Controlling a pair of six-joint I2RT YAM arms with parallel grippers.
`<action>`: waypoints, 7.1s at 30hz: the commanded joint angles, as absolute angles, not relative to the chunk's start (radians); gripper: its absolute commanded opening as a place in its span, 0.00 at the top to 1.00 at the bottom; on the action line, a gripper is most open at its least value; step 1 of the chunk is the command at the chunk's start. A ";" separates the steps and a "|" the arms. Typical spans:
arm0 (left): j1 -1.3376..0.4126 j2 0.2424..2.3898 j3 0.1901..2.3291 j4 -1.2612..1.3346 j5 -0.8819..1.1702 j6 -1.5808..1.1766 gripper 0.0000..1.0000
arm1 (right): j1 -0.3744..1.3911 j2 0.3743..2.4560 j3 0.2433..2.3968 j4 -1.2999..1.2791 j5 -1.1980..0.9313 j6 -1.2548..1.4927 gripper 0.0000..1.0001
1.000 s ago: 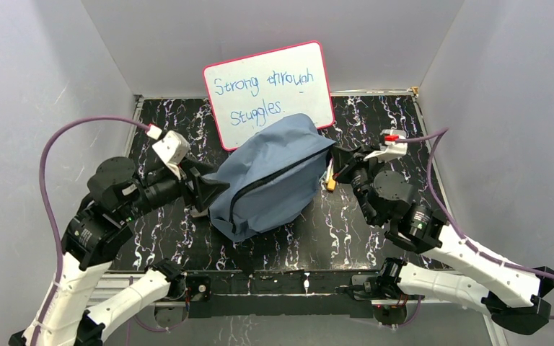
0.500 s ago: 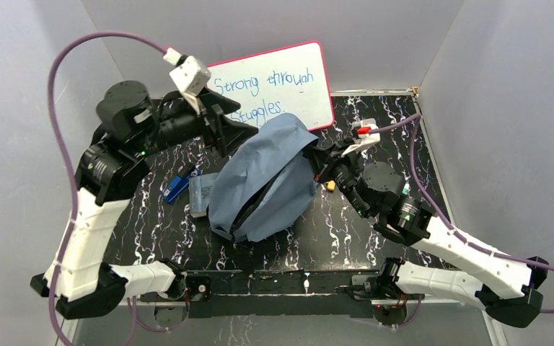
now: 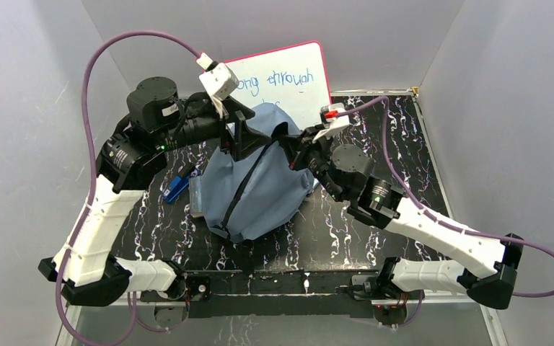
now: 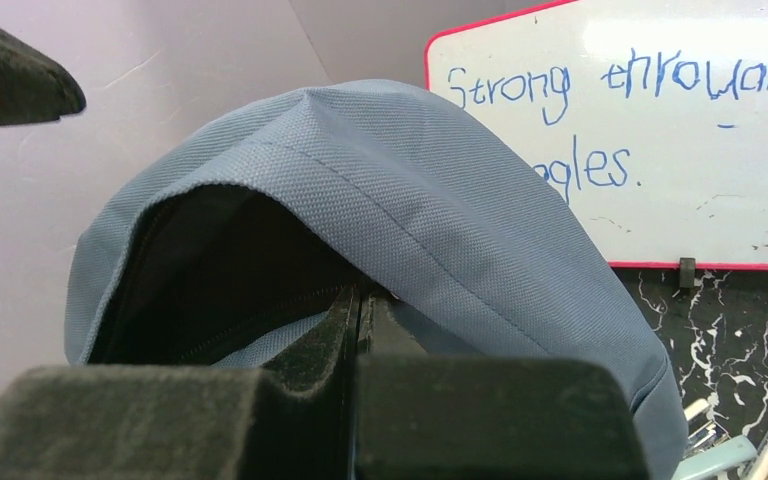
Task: Pack the student bag
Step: Unzip the student bag at the center of the board, then adjust the student bag at the center of the board.
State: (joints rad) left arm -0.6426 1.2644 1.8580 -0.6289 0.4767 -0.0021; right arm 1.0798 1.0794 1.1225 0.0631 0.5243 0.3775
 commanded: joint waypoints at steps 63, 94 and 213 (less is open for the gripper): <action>-0.818 1.275 1.787 -0.592 -0.235 0.309 1.00 | 1.032 0.848 0.788 -0.270 0.774 0.896 1.00; -0.818 1.267 1.777 -0.585 -0.229 0.276 1.00 | 1.032 0.704 0.842 -0.461 0.735 0.846 0.65; -0.281 1.427 1.689 -0.264 -0.594 0.679 1.00 | 1.032 0.826 0.920 -0.574 0.475 0.946 0.27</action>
